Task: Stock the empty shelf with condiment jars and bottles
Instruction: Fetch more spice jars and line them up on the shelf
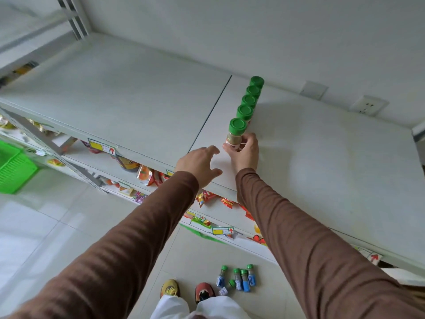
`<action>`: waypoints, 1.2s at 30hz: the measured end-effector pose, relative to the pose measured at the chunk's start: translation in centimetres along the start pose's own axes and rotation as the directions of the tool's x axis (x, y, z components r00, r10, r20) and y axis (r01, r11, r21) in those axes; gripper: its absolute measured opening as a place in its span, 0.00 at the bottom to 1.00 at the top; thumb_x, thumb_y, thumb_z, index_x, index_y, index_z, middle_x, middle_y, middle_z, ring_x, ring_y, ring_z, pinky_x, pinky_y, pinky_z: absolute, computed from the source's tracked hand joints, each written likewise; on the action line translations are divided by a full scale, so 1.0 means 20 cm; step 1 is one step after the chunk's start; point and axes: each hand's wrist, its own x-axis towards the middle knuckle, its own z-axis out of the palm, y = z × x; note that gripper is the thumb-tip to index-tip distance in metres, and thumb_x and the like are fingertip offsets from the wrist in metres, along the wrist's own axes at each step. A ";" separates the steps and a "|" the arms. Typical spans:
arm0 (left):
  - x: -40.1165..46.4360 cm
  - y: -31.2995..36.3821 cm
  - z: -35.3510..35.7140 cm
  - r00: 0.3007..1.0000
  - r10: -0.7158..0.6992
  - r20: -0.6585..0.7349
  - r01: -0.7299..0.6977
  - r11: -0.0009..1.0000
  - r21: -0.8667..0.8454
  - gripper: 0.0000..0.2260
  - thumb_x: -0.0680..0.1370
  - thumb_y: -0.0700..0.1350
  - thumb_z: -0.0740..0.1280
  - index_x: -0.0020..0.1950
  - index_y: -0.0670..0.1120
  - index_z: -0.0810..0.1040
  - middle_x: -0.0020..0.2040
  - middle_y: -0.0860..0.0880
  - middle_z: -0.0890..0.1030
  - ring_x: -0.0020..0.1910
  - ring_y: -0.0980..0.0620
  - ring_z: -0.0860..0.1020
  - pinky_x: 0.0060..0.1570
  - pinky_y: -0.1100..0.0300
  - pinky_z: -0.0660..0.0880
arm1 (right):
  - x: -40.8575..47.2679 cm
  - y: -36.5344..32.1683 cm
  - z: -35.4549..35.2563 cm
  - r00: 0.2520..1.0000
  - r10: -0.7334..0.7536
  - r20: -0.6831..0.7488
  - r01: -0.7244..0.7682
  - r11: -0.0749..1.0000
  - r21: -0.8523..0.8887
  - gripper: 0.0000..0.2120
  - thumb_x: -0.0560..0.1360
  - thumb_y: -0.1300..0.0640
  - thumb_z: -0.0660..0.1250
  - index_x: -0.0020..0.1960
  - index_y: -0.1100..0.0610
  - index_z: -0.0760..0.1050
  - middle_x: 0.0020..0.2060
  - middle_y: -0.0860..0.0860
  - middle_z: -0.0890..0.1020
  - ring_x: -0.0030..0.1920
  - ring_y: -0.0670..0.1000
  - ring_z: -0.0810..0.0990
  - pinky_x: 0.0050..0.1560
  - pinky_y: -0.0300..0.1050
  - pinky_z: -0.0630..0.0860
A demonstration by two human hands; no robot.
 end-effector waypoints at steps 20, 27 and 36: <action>0.02 0.02 0.04 1.000 -0.005 0.019 0.005 1.000 0.003 0.26 0.76 0.57 0.70 0.71 0.53 0.70 0.66 0.51 0.76 0.61 0.49 0.76 0.56 0.52 0.77 | -0.04 0.01 -0.07 0.994 0.071 0.088 -0.070 0.997 -0.010 0.28 0.62 0.53 0.77 0.58 0.56 0.72 0.53 0.55 0.79 0.53 0.60 0.79 0.55 0.59 0.77; -0.15 0.01 0.08 0.998 -0.057 0.009 0.057 0.998 -0.006 0.28 0.75 0.55 0.72 0.72 0.51 0.69 0.68 0.48 0.74 0.64 0.47 0.74 0.61 0.50 0.75 | -0.26 0.02 -0.34 0.931 -0.057 0.362 0.170 0.942 -0.289 0.26 0.73 0.59 0.72 0.68 0.58 0.68 0.65 0.57 0.73 0.65 0.59 0.67 0.64 0.47 0.65; -0.66 -0.01 0.12 0.995 -0.095 -0.018 0.095 0.995 0.041 0.32 0.74 0.55 0.72 0.74 0.50 0.66 0.69 0.48 0.72 0.66 0.47 0.71 0.62 0.51 0.72 | -0.69 -0.08 -0.56 0.784 -0.216 0.581 0.514 0.751 -0.414 0.24 0.75 0.51 0.70 0.68 0.53 0.69 0.65 0.52 0.72 0.66 0.56 0.67 0.66 0.49 0.68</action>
